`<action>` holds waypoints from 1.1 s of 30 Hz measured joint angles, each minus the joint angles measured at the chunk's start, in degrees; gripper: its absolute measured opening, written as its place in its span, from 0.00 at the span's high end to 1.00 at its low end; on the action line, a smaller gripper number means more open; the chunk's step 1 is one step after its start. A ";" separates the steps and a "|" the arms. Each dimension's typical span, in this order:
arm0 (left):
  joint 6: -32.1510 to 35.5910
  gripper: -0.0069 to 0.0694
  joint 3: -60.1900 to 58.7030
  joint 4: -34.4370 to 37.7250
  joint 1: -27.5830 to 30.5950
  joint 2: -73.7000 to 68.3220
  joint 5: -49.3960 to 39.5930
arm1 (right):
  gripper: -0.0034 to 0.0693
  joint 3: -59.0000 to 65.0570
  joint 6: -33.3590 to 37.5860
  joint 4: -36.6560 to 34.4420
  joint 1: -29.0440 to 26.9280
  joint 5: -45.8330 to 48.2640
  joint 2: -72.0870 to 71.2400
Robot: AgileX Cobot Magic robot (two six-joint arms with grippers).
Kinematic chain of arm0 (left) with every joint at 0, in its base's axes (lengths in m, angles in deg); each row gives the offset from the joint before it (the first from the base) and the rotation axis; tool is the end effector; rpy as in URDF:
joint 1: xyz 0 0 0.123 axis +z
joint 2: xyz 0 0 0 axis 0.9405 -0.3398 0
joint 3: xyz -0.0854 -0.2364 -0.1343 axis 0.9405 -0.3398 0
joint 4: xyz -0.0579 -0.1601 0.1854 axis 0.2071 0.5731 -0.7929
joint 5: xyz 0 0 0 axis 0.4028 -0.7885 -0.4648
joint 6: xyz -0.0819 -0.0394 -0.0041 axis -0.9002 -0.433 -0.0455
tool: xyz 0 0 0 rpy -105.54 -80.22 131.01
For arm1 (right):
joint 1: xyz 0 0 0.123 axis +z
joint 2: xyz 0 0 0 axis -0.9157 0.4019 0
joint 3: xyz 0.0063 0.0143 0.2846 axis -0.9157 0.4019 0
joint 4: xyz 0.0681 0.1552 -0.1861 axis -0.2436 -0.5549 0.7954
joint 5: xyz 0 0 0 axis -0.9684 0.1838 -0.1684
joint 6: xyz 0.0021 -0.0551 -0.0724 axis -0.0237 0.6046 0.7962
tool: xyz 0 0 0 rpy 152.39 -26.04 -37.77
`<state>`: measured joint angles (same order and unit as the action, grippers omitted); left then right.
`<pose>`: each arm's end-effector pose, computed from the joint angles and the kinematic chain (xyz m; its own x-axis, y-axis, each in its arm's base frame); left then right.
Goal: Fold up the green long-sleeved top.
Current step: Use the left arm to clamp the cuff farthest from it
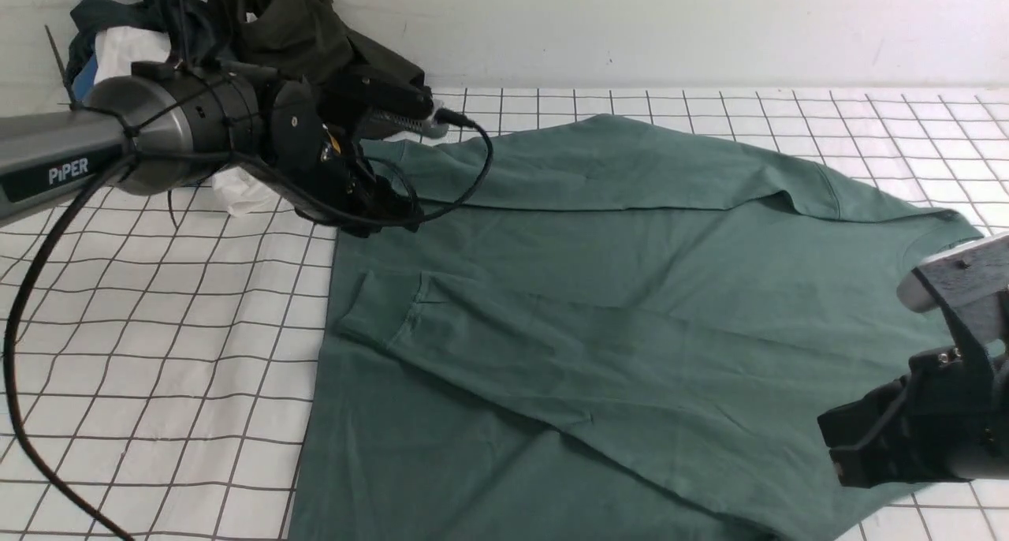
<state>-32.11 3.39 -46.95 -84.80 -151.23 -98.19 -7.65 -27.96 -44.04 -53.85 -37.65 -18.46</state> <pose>0.4392 -0.1172 0.2237 -0.7482 0.2446 -0.6167 0.3037 0.9527 0.0093 0.1951 0.0680 0.2309 -0.7711 -0.3100 -0.5562 -0.4594 0.8757 0.1487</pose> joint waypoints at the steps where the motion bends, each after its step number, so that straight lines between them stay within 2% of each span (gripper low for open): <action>1: -0.59 0.54 3.52 0.28 0.55 -1.29 -1.77 | 0.96 0.00 0.00 0.00 0.00 -0.46 0.00; 3: -1.39 0.49 11.75 1.43 1.96 -4.85 -6.59 | 0.96 0.00 0.00 -0.05 0.00 -1.07 0.00; 5: -1.55 0.47 16.10 2.29 2.79 -7.60 -9.72 | 0.96 0.00 0.00 -0.05 0.00 -1.22 0.00; 8: -1.94 0.45 31.00 4.38 4.61 -17.36 -17.17 | 0.96 0.00 0.00 -0.05 0.00 -2.42 0.00; 13: -7.33 0.45 45.71 4.30 5.33 -28.82 -20.03 | 0.96 0.00 0.00 -0.05 0.00 -3.28 0.00; 15: -9.08 0.45 48.16 3.44 5.35 -30.96 -20.31 | 0.96 0.00 0.00 -0.05 0.00 -3.34 0.00; 21: -20.90 0.45 53.16 -4.57 5.40 -35.59 -19.83 | 0.96 0.00 0.00 -0.05 0.00 -3.45 0.00; 25: -22.19 0.46 53.48 -4.94 5.46 -35.59 -19.07 | 0.96 0.00 0.00 -0.05 0.00 -3.45 0.00; 30: -22.58 0.63 53.47 -4.43 5.46 -36.19 -18.95 | 0.96 0.00 0.00 -0.35 0.00 -3.51 0.00; 33: -22.58 0.80 53.52 -2.75 5.58 -37.19 -18.74 | 0.96 0.00 0.00 -1.07 0.00 -3.53 0.00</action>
<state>-54.69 56.91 -49.70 -79.22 -188.42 -116.93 -7.65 -27.96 -45.12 -53.85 -41.18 -18.46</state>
